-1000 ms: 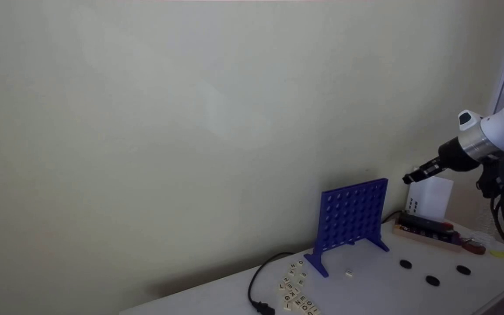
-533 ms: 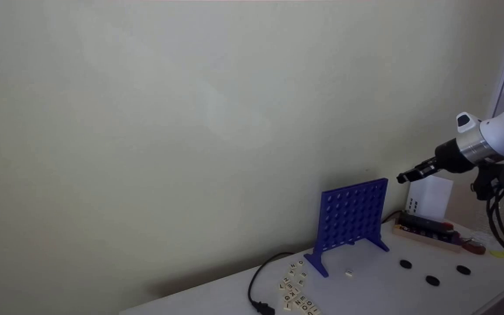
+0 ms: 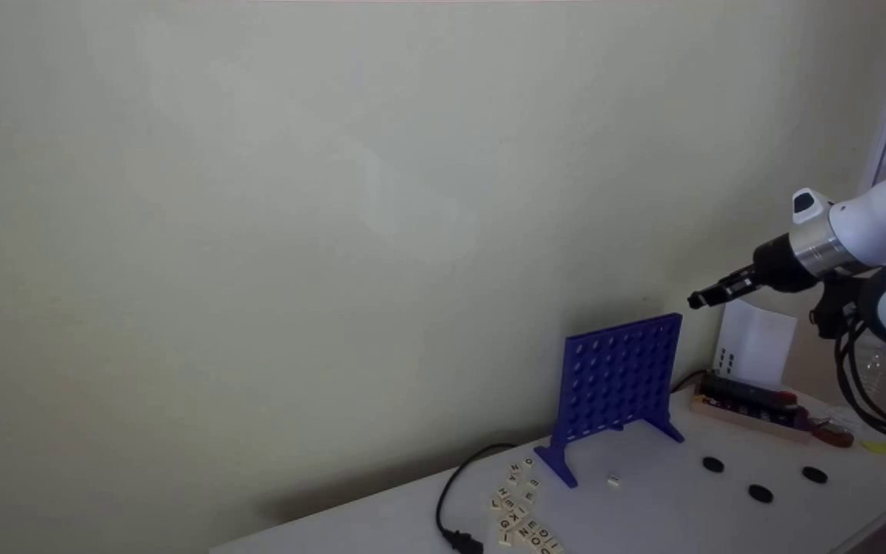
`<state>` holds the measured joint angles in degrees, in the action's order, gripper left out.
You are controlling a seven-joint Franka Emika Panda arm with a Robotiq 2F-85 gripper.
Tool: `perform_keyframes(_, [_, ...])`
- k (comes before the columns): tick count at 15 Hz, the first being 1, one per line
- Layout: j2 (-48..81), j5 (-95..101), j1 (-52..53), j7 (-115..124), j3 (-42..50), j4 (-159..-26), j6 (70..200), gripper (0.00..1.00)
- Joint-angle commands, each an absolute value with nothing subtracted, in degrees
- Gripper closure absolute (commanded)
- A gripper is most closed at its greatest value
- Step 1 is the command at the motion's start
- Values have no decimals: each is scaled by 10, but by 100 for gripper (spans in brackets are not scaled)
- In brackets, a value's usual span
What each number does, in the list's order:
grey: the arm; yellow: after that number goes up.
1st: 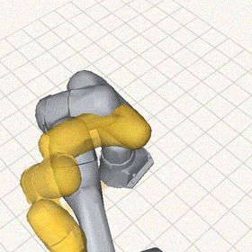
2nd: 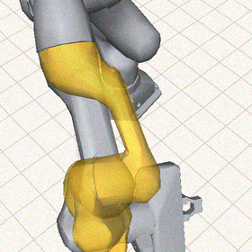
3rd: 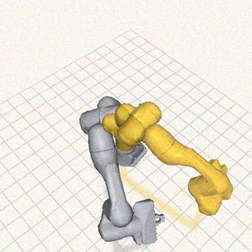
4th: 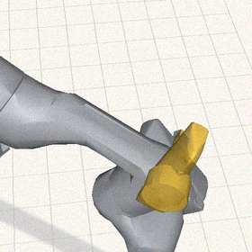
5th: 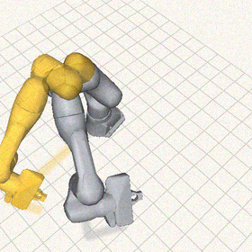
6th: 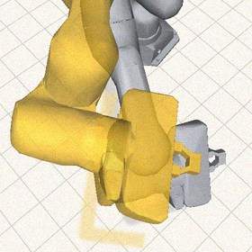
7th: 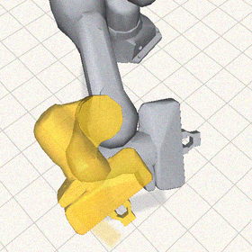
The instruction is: Put one black chip in the blue gameboard.
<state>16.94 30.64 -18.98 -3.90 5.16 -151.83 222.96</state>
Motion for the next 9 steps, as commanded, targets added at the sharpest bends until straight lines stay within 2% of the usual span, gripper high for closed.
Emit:
perform_keyframes(1, [190,321,-186,-24,50,-1495,2237,91])
perform_keyframes(9, [208,324,-188,-27,46,-1478,2242,91])
